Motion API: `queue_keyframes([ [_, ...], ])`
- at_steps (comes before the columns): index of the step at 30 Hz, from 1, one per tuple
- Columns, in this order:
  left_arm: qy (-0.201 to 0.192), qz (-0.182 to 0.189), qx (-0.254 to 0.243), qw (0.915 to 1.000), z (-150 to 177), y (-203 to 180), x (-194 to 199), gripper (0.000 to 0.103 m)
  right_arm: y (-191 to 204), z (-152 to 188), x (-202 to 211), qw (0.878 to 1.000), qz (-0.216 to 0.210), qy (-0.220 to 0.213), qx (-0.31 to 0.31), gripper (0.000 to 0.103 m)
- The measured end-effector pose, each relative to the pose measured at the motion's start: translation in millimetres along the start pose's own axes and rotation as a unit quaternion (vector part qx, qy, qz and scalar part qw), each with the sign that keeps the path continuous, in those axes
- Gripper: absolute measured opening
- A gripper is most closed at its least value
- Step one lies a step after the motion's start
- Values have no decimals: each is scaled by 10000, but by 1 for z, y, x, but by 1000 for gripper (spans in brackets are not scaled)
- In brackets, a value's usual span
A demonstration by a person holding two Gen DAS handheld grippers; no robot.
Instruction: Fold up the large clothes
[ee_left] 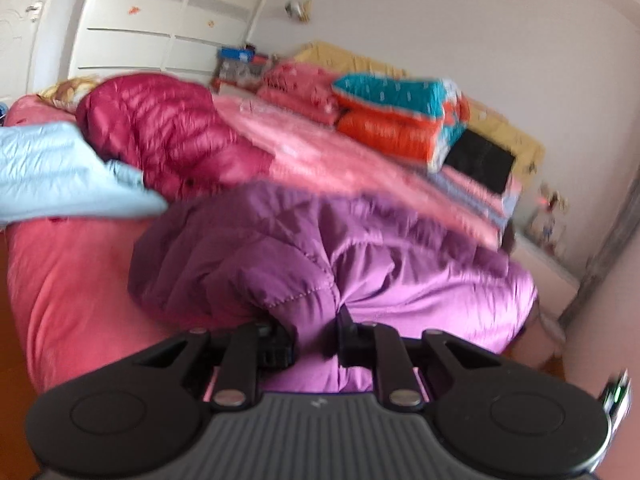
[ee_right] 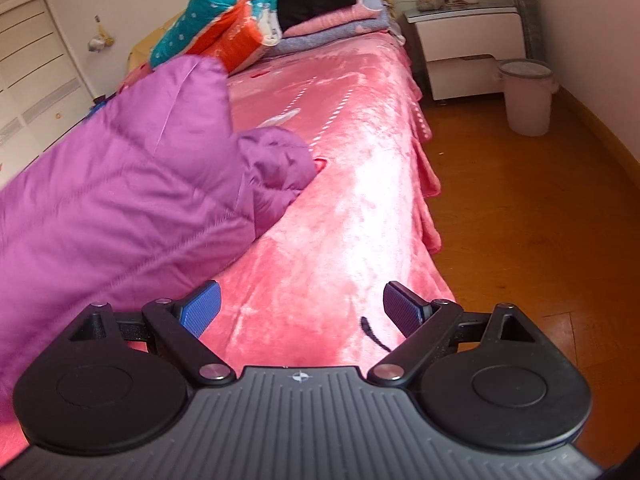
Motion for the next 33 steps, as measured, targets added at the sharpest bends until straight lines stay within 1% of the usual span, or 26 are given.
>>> queue_keyframes([
  [2, 165, 39, -136, 9998, 12, 0, 0, 16, -2, 0, 1, 10000, 51, -10, -48, 103],
  [4, 403, 113, -159, 9990, 20, 1, -2, 17, -3, -1, 2, 9999, 109, -51, -76, 103],
  [6, 604, 159, -151, 9979, 26, 5, -1, 21, -6, 0, 5, 9998, 99, -64, -143, 103],
  [8, 708, 242, -106, 9971, 28, 9, 2, 25, -6, 2, 7, 9998, 77, -36, -184, 103],
  [9, 723, 310, -74, 9969, 27, 10, 6, 32, -8, 3, 9, 9998, 60, -34, -171, 103],
  [10, 719, 382, -41, 9967, 27, 14, 9, 38, -5, 4, 11, 9999, 43, -42, -141, 103],
  [12, 699, 507, -9, 9963, 24, 19, 17, 58, -2, 6, 15, 10000, -12, -70, -48, 103],
  [15, 624, 605, -50, 9962, 22, 20, 31, 70, 2, 9, 21, 9999, -119, -105, 43, 103],
  [16, 595, 616, -35, 9963, 21, 22, 35, 73, 3, 10, 23, 9998, -129, -100, 65, 103],
  [17, 557, 612, 4, 9966, 19, 24, 38, 78, 3, 11, 25, 9998, -129, -92, 85, 103],
  [18, 509, 600, 56, 9969, 19, 25, 43, 81, 3, 10, 27, 9998, -131, -96, 100, 103],
  [19, 447, 579, 129, 9972, 17, 29, 44, 82, 3, 10, 31, 9998, -125, -115, 129, 103],
  [21, 333, 497, 316, 9977, 10, 39, 44, 91, 1, 9, 39, 9996, -97, -167, 211, 103],
  [23, 208, 341, 681, 9969, 3, 55, 40, 95, -1, 11, 48, 9994, -56, -198, 287, 103],
  [24, 156, 297, 967, 9947, -1, 66, 35, 95, -3, 11, 52, 9993, -44, -213, 303, 103],
  [26, 146, 287, 1648, 9858, -8, 90, 23, 98, -5, 11, 61, 9991, 1, -266, 344, 103],
  [27, 179, 293, 1961, 9800, -8, 101, 16, 98, -6, 11, 66, 9989, 32, -288, 375, 103],
  [28, 214, 294, 2346, 9714, -9, 114, 6, 98, -6, 12, 70, 9986, 74, -319, 412, 103],
  [29, 218, 300, 2596, 9650, -10, 122, 0, 98, -6, 11, 74, 9984, 89, -356, 439, 103],
  [30, 162, 304, 2820, 9588, -12, 132, -9, 98, -5, 11, 78, 9981, 91, -395, 466, 103],
  [31, 86, 269, 2922, 9560, -15, 140, -16, 98, -3, 11, 83, 9976, 91, -449, 513, 103],
  [33, -57, 113, 3021, 9532, -23, 154, -30, 98, 2, 9, 89, 9966, 69, -541, 624, 103],
])
Point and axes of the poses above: each gripper's, at about its wrist camera, not at the fingertips, and x roughly against the way its jaws point, y to its left, z to its underside, the point moved 3 cm from there along -x, roughly the way its jaws point, and after that the axes turned 1 degree about -y, right-handed, at the moved point
